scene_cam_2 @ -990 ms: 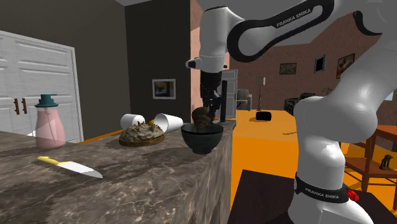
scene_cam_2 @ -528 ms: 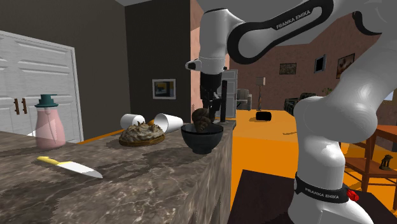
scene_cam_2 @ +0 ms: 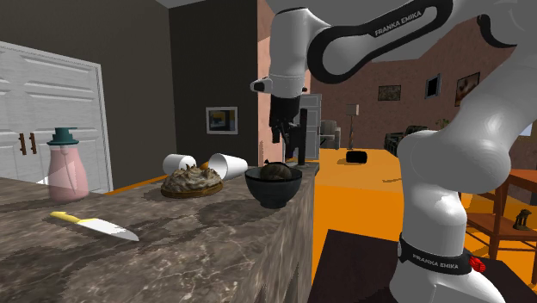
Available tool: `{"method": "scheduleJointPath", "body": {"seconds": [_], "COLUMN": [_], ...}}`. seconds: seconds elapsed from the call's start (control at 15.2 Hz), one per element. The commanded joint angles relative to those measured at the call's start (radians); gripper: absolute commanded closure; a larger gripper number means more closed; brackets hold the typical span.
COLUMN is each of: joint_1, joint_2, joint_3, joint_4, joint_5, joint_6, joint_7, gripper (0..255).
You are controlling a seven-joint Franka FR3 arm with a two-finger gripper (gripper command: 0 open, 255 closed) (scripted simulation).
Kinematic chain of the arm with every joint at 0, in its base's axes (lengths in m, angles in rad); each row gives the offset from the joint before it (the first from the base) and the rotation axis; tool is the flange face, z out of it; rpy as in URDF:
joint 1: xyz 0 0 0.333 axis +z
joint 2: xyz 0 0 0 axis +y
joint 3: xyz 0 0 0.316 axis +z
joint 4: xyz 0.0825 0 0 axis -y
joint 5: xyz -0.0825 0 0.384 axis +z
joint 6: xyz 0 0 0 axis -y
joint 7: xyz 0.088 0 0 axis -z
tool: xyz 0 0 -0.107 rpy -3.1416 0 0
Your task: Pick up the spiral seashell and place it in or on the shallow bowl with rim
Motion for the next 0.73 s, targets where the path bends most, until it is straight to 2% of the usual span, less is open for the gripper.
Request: {"method": "scheduleJointPath", "body": {"seconds": [0.0,0.13,0.66], "joint_1": [0.01,0.022,0.021], "joint_2": [-0.018,-0.031,-0.031], "joint_3": [0.015,0.035,0.035], "joint_4": [0.036,0.083,0.083], "joint_5": [0.019,0.041,0.041], "joint_6": [-0.057,-0.12,-0.12], "joint_7": [-0.008,-0.013,-0.013], "gripper": [0,0,0]}}
